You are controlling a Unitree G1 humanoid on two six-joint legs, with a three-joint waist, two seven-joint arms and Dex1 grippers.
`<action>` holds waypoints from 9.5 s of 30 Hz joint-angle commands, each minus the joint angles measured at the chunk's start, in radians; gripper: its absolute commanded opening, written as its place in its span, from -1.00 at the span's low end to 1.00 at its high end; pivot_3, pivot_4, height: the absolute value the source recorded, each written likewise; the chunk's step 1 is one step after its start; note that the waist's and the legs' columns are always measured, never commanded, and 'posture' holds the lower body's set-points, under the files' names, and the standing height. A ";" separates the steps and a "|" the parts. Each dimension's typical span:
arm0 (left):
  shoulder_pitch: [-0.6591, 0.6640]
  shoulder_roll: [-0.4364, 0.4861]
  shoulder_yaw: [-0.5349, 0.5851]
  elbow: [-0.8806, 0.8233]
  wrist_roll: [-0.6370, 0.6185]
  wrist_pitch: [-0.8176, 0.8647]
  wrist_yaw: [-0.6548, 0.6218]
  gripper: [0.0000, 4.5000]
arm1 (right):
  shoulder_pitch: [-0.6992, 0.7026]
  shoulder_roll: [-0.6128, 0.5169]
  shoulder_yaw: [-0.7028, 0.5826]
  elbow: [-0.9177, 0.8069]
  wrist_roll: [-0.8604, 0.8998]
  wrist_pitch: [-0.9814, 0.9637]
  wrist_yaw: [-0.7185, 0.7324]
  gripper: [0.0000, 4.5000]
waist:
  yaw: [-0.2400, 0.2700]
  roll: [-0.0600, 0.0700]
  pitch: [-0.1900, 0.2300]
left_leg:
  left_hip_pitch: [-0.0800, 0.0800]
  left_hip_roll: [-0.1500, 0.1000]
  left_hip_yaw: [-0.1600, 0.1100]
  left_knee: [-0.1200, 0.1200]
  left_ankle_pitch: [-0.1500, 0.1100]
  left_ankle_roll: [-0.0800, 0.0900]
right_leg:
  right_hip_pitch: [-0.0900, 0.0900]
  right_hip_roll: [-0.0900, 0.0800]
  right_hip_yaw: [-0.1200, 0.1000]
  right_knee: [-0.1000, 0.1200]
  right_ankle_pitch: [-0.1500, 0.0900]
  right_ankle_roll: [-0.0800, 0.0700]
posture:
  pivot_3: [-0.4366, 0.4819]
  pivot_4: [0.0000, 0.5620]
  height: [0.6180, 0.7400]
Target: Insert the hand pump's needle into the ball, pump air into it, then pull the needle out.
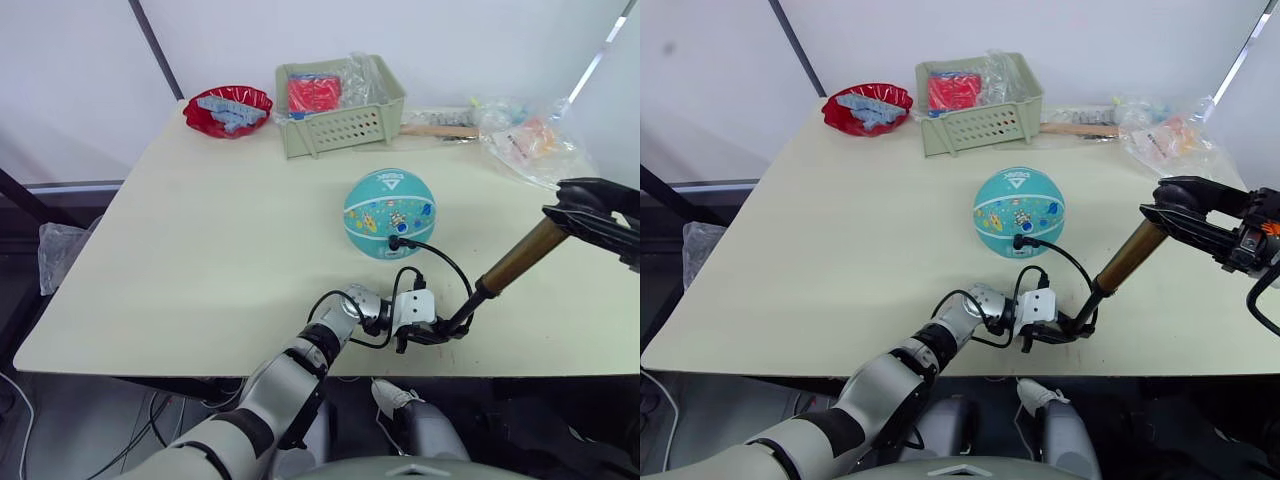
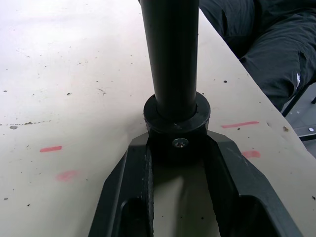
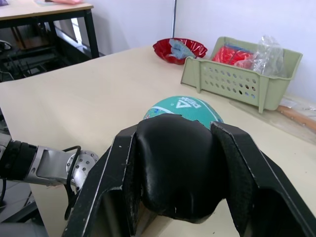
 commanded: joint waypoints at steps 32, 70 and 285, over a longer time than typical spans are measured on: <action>0.046 0.039 -0.035 0.074 0.059 0.048 0.007 -0.53 | 0.320 0.384 0.504 0.017 -0.622 -0.453 0.087 -0.27 | -0.004 -0.007 -0.015 | 0.006 0.003 -0.002 -0.001 0.000 0.000 | 0.003 0.003 -0.001 0.000 -0.001 0.000 | -0.05 -0.47 0.96; 0.047 0.042 -0.035 0.078 0.059 0.050 0.001 -0.53 | 0.075 0.050 0.091 -0.036 -0.167 -0.087 0.092 -0.27 | -0.002 -0.002 0.000 | 0.001 0.001 -0.001 0.000 0.000 0.000 | 0.000 0.001 0.000 0.000 0.000 0.001 | -0.05 -0.47 0.96; -0.286 0.206 0.358 -0.121 -0.299 0.313 0.112 1.00 | 0.141 0.465 0.665 -0.045 -0.788 -0.628 -0.053 0.95 | 0.007 0.000 0.027 | 0.002 -0.001 0.025 0.015 0.000 0.000 | -0.011 0.007 0.023 0.023 0.007 0.006 | -0.05 -0.47 0.96</action>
